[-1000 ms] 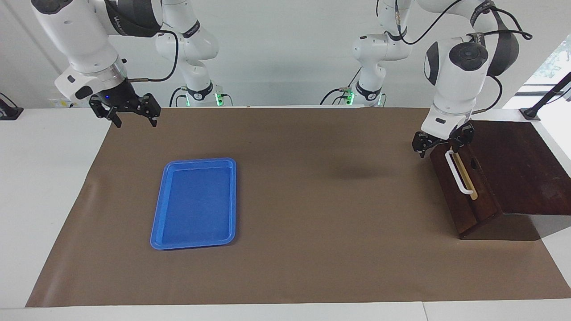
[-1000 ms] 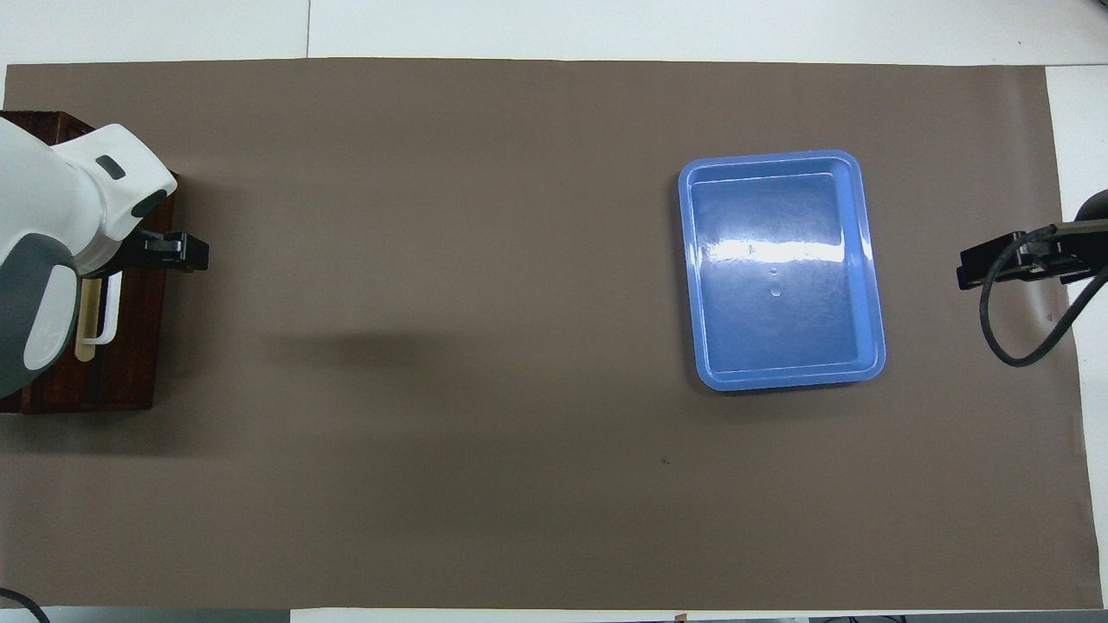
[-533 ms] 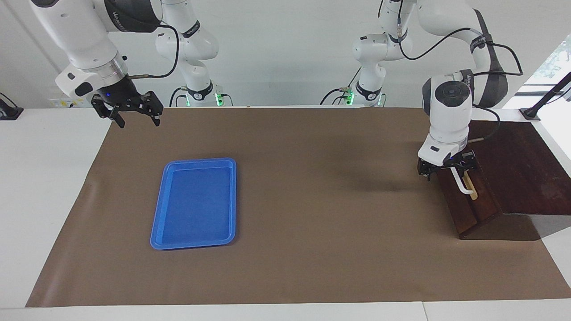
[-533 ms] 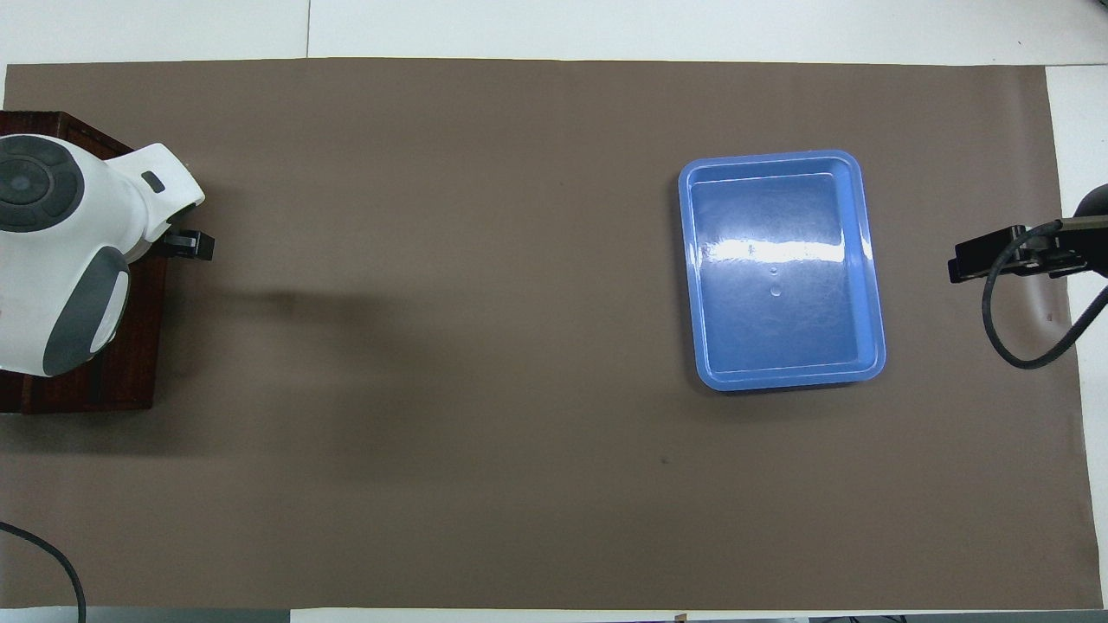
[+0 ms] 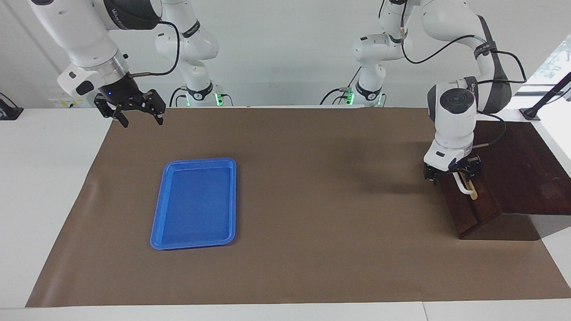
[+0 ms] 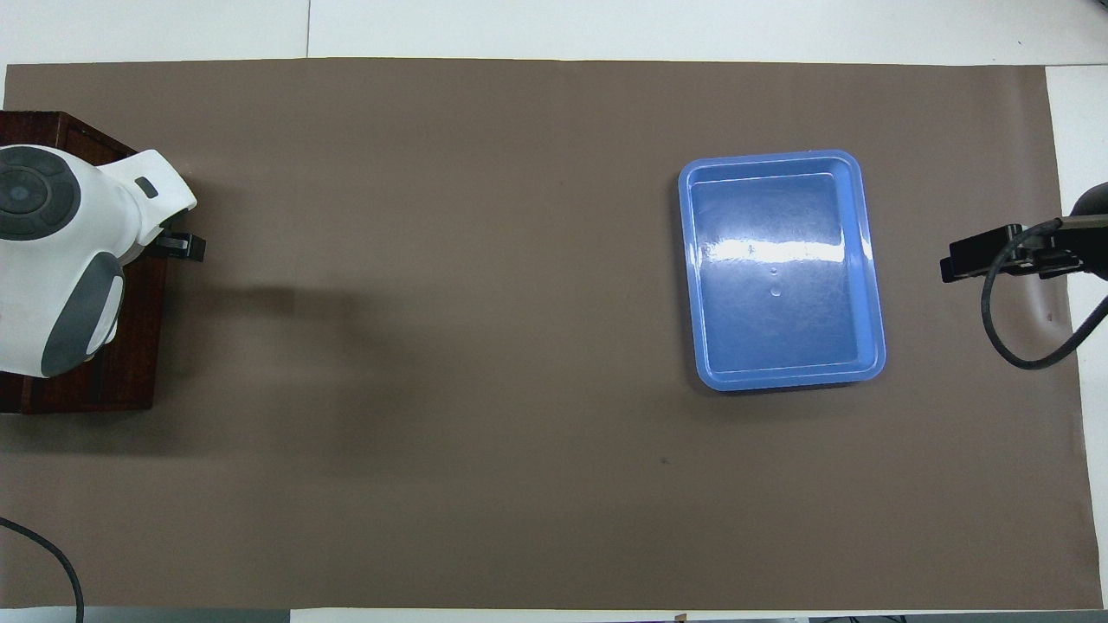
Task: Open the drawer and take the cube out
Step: 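Pull the drawer open by its handle with the left gripper, then release the handle and lower the left gripper onto the yellow cube, then lift the yellow cube with the left gripper while the right gripper approaches, then grasp the cube with the right gripper from the left gripper, then carry the cube over the blue tray while the left gripper pushes the drawer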
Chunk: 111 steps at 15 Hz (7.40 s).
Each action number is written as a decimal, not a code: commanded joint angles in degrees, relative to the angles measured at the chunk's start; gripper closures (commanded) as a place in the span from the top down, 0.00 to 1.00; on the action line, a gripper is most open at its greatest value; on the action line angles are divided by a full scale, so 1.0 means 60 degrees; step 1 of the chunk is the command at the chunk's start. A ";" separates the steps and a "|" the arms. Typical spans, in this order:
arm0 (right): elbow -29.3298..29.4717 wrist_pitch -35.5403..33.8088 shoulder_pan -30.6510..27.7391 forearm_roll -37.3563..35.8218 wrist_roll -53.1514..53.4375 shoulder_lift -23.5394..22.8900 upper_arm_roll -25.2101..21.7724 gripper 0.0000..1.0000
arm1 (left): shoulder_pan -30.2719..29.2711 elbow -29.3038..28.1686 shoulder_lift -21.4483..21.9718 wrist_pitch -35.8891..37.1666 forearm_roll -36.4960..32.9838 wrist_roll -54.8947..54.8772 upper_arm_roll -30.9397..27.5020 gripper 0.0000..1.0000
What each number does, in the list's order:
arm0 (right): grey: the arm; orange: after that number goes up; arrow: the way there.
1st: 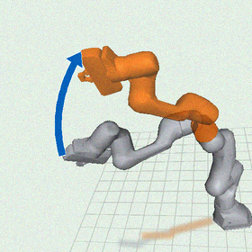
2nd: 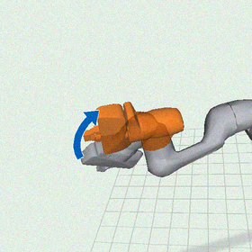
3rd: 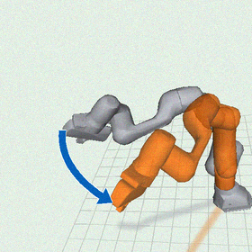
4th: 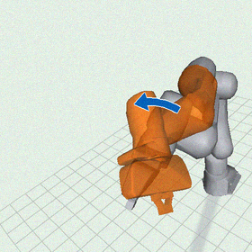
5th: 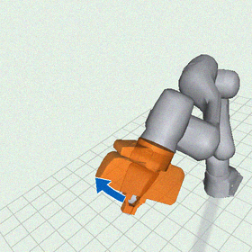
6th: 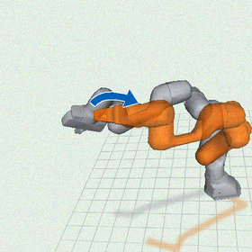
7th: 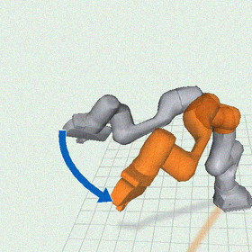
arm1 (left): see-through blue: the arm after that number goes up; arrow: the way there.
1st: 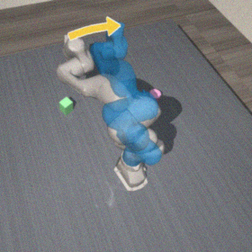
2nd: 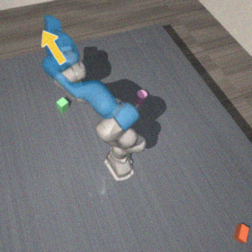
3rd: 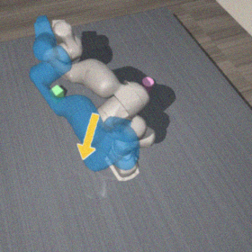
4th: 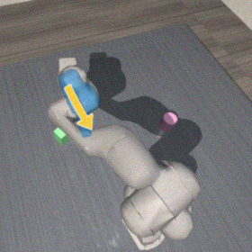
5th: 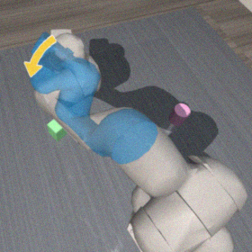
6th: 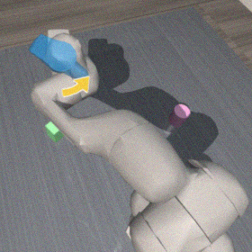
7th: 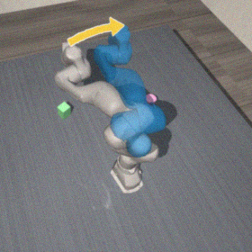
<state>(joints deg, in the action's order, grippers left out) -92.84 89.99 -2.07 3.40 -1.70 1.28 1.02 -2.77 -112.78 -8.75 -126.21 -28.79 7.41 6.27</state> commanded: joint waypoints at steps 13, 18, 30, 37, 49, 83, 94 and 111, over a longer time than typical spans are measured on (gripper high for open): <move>-0.0098 -0.0056 -0.0065 0.0137 0.0401 0.0123 0.0254 1.00 | 0.1866 -0.0218 -0.0271 -0.0645 0.1163 0.3642 0.0069 1.00; -0.0098 -0.0057 -0.0065 0.0108 0.0357 0.0123 0.0270 1.00 | 0.2380 0.0032 -0.0329 -0.0469 0.1618 0.4331 0.0069 1.00; -0.0098 -0.0057 -0.0065 0.0137 0.0430 0.0123 0.0270 1.00 | 0.1328 0.4383 -0.0287 0.4701 0.3624 0.5368 -0.0151 1.00; -0.0098 -0.0071 -0.0051 0.0122 0.0401 0.0123 0.0270 1.00 | -0.0137 0.2032 0.0766 0.2935 0.3714 1.0708 -0.0180 1.00; -0.0259 -0.0028 -0.0036 0.0137 0.0576 0.0211 0.0343 1.00 | -0.0622 -0.1036 0.1429 0.0311 0.3714 1.4145 -0.0195 1.00; -0.1857 0.5216 0.3362 0.6758 1.3057 -0.2629 0.1295 1.00 | 0.5794 0.1145 0.0725 0.1934 0.4754 2.3169 -0.0122 0.00; -0.1358 0.5334 0.4051 0.7007 1.3423 -0.3070 0.1310 1.00 | 0.5823 0.1013 0.0667 0.1757 0.4740 2.3316 -0.0122 0.00; -0.1022 0.5334 0.4021 0.6992 1.3438 -0.3129 0.1310 0.00 | 0.5779 0.1042 0.0667 0.1830 0.4638 2.3083 -0.0122 0.99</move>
<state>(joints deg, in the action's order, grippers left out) -100.65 122.92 22.25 44.27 78.73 -17.00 8.55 31.29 -106.25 -5.08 -114.54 -0.91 146.01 6.55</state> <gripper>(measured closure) 0.436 0.449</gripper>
